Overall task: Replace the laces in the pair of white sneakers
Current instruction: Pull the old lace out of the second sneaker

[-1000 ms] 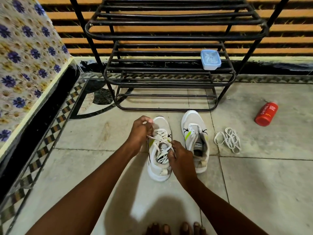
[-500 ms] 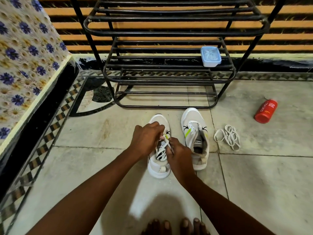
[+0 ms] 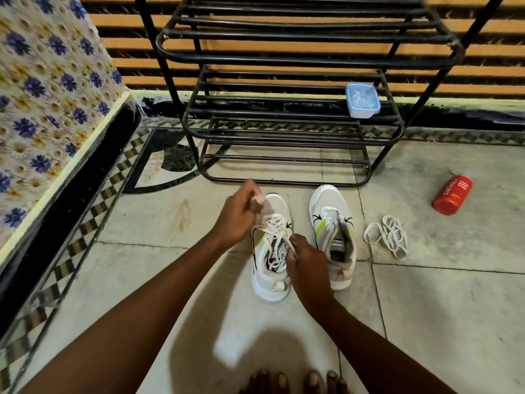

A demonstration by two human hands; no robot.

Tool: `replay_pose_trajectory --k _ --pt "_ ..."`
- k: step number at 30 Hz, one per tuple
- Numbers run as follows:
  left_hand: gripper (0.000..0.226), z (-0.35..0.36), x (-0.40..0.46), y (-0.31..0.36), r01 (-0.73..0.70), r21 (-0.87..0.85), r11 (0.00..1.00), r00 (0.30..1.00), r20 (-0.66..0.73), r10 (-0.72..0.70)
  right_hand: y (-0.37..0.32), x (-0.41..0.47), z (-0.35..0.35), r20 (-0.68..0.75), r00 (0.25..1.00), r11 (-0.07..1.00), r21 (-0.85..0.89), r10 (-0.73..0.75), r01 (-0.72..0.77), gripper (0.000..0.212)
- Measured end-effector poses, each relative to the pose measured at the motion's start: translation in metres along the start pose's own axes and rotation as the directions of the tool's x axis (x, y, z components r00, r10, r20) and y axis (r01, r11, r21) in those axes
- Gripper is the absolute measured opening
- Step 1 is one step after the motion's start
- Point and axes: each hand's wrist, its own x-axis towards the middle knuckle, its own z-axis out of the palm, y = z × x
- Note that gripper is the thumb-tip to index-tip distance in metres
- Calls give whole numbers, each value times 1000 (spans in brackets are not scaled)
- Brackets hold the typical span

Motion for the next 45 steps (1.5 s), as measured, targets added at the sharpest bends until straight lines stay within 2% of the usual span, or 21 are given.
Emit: replay_pose_trajectory --k 2,4,6,8,10,13,15,18,21,22,23,25,26,28,29,31,34,37,39,42,45 --pt "9 4 -6 -7 -111 195 974 973 222 66 0 1 0 -7 1000 1000 -12 -7 7 28" --pt "7 7 -9 -10 -222 384 896 933 350 82 -2 2 0 -8 1000 1000 -15 -2 2 27" --pt "9 11 -10 -8 -303 486 820 914 393 106 -4 1 0 6 1000 1000 -7 9 -9 29" --pt "23 13 -9 0 -350 555 755 912 385 140 -3 0 0 7 1000 1000 2 18 -18 30" --pt "24 14 -8 12 -269 567 779 957 249 149 -1 -1 -1 -1 999 999 3 40 -40 29" --pt "7 10 -5 7 -138 370 919 983 -66 174 -2 -1 -1 -7 998 998 9 64 -64 30" --pt "12 8 -5 -4 -15 135 991 962 -270 51 -4 0 -1 18 998 998 4 56 -56 31" --pt "25 7 -3 -12 211 -260 942 803 -503 -319 -4 2 1 51 997 998 -3 61 -61 32" --pt "30 -5 7 -3 169 -559 812 655 -551 -516 1 1 -2 35 992 993 14 119 -119 26" --pt "29 -13 10 0 145 -615 775 650 -531 -544 3 1 -5 26 990 990 28 139 -139 22" --pt "26 -23 11 4 162 -592 789 672 -519 -528 4 1 -7 22 988 988 37 151 -151 17" --pt "16 -36 10 3 238 -332 913 786 -486 -381 5 1 -9 46 988 988 33 149 -150 14" --pt "12 -39 6 2 275 -161 948 844 -432 -318 3 3 -8 70 987 989 12 145 -146 16" --pt "9 -34 -3 0 339 110 934 908 -298 -294 -2 6 -4 107 986 991 -49 130 -125 24" --pt "8 -30 -11 2 361 189 913 922 -223 -318 -5 8 -3 111 987 992 -56 120 -114 31" --pt "17 -22 -28 7 325 206 923 944 -5 -331 -10 10 -4 114 989 995 -36 95 -92 48" --pt "67 -17 -50 6 195 231 953 926 278 -257 -12 13 -6 140 990 1000 -17 2 1 55" --pt "99 -14 -55 3 128 484 866 878 350 -326 -12 24 -7 228 970 991 -80 -88 109 49" --pt "102 -12 -50 2 103 522 847 870 365 -331 -13 34 -10 288 948 973 -142 -135 182 41" --pt "84 -11 -41 -8 87 480 873 870 391 -301 -18 43 -12 355 907 901 -277 -227 334 45" --pt "74 -6 -39 -27 -45 578 815 852 448 -271 -26 46 -17 416 872 801 -415 -256 433 48"
